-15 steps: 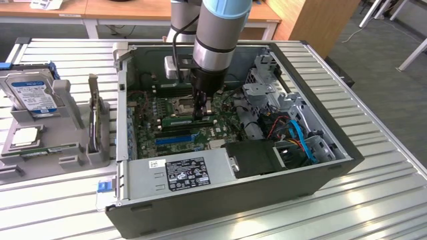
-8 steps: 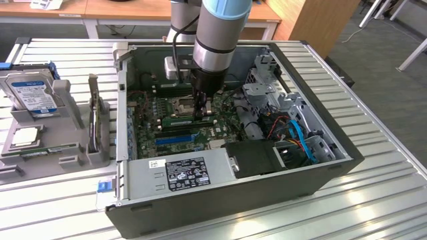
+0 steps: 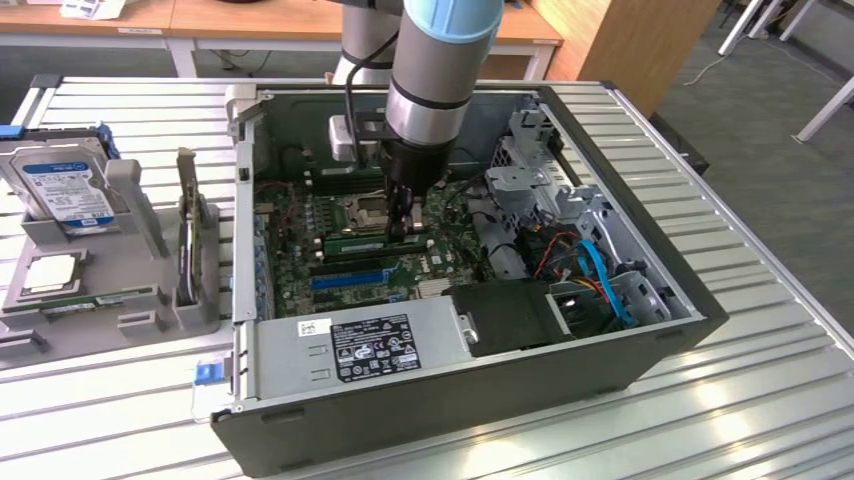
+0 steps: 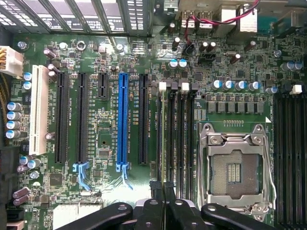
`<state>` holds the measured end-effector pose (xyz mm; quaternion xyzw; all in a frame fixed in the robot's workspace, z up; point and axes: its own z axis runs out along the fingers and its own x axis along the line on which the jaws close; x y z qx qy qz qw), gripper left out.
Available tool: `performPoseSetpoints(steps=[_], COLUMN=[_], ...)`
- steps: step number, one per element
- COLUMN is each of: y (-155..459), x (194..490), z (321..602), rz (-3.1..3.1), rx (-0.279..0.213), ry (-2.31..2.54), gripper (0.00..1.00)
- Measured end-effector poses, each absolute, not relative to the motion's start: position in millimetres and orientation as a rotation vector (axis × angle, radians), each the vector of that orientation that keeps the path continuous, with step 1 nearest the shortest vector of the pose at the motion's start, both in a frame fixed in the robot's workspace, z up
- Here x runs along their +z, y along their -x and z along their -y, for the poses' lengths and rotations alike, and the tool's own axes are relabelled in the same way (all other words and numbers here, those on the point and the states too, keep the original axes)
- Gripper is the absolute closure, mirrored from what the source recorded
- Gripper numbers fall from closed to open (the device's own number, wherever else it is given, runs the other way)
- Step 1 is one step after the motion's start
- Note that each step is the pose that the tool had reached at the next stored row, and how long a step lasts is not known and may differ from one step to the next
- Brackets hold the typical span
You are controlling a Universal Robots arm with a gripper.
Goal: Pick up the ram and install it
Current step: 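Insert the ram into the slot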
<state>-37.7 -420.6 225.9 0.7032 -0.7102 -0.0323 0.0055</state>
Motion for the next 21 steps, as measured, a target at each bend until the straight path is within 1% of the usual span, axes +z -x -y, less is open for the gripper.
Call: performPoseSetpoints(steps=[9,10,11,12,21], y=[37.7,37.7,37.7,37.7,37.7], x=[225.4,225.4,225.4,225.4,227.4], z=[420.6,420.6,420.6,420.6,420.6], rz=[2.224,2.224,2.224,2.224,2.224], rx=[-0.101,-0.101,-0.101,-0.101,-0.101], ry=[-2.202,-2.202,-2.202,-2.202,-2.201], gripper=[0.87,0.82,0.82,0.75,0.75])
